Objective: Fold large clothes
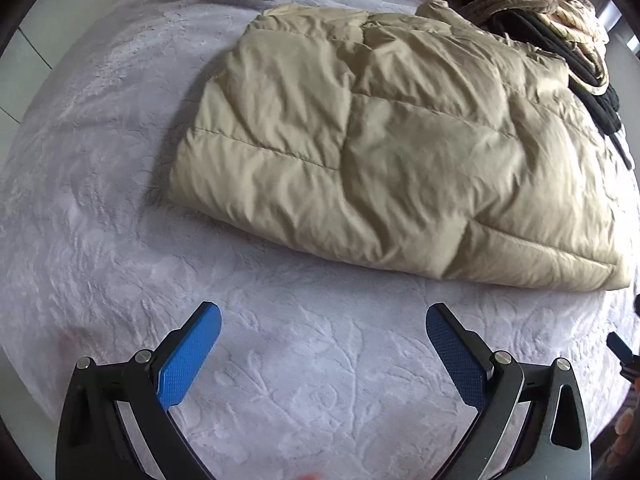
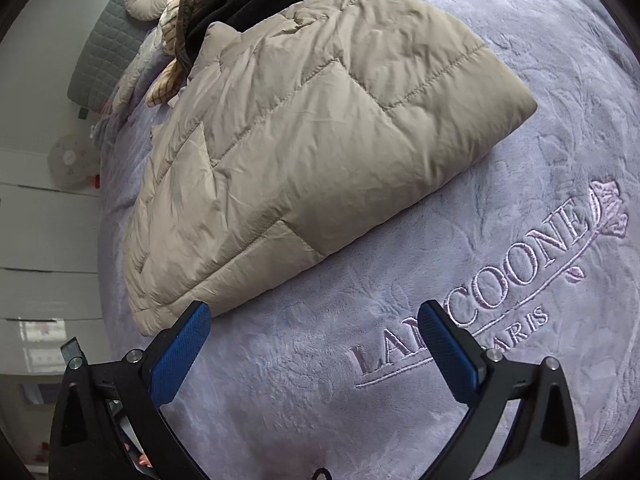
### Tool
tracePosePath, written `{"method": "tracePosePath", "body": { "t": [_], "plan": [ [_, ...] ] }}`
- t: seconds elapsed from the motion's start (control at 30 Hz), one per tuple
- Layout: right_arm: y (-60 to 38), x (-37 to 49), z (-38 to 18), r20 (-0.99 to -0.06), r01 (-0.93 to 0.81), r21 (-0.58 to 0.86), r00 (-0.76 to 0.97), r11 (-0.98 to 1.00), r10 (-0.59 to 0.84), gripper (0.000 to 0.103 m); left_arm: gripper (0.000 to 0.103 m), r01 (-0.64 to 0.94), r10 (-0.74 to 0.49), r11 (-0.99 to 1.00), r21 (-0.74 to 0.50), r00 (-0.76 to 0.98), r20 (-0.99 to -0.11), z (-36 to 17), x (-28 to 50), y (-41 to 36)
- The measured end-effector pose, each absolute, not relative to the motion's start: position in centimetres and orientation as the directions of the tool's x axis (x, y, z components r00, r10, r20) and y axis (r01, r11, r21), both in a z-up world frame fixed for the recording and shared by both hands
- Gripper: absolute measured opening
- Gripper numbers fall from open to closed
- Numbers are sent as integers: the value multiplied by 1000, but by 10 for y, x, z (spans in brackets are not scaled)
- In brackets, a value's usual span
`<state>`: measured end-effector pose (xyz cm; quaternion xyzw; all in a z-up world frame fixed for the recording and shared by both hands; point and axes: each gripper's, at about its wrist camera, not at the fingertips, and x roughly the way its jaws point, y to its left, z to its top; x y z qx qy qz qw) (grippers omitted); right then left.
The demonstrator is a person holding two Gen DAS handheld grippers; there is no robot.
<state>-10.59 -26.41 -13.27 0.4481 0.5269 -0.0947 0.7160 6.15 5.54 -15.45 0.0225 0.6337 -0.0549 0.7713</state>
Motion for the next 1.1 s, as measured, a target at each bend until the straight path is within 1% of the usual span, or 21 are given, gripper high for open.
{"method": "tracePosePath", "body": {
  "t": [0.07, 0.17, 0.23, 0.33, 0.43, 0.5, 0.6, 0.7, 0.8, 0.9, 1.1],
  "plan": [
    [-268, -106, -137, -833, 621, 554, 426, 555, 355, 103, 103, 106, -50, 994, -31, 179, -983, -159, 65, 57],
    [-274, -105, -147, -816, 635, 577, 418, 514, 399, 103, 103, 96, -75, 993, -61, 147, -986, -165, 69, 58],
    [-279, -106, -152, -802, 647, 594, 427, 478, 418, 103, 103, 80, -118, 991, -108, 134, -984, -169, 69, 62],
    [-284, -108, -158, -778, 652, 622, 451, 433, 437, 103, 103, 12, -239, 971, -240, 151, -959, -170, 79, 86],
    [-292, -108, -162, -739, 641, 666, 498, 382, 453, 103, 103, -131, -404, 894, -429, 181, -897, -177, 92, 123],
    [-296, -108, -168, -711, 633, 694, 528, 344, 464, 103, 103, -177, -471, 848, -500, 185, -863, -187, 100, 139],
    [-302, -105, -178, -663, 619, 735, 572, 276, 484, 103, 103, -188, -519, 816, -547, 178, -836, -203, 106, 148],
    [-303, -96, -191, -619, 604, 766, 600, 221, 507, 103, 103, -192, -602, 755, -627, 175, -779, -219, 106, 143],
    [-301, -89, -197, -599, 588, 781, 612, 209, 517, 103, 103, -167, -642, 720, -674, 207, -738, -222, 115, 131],
    [-301, -77, -204, -567, 566, 804, 633, 185, 527, 103, 103, -164, -654, 704, -691, 231, -720, -221, 123, 119],
    [-304, -51, -216, -521, 529, 833, 655, 160, 547, 103, 103, -196, -639, 708, -678, 232, -734, -233, 139, 103]
  ]
}}
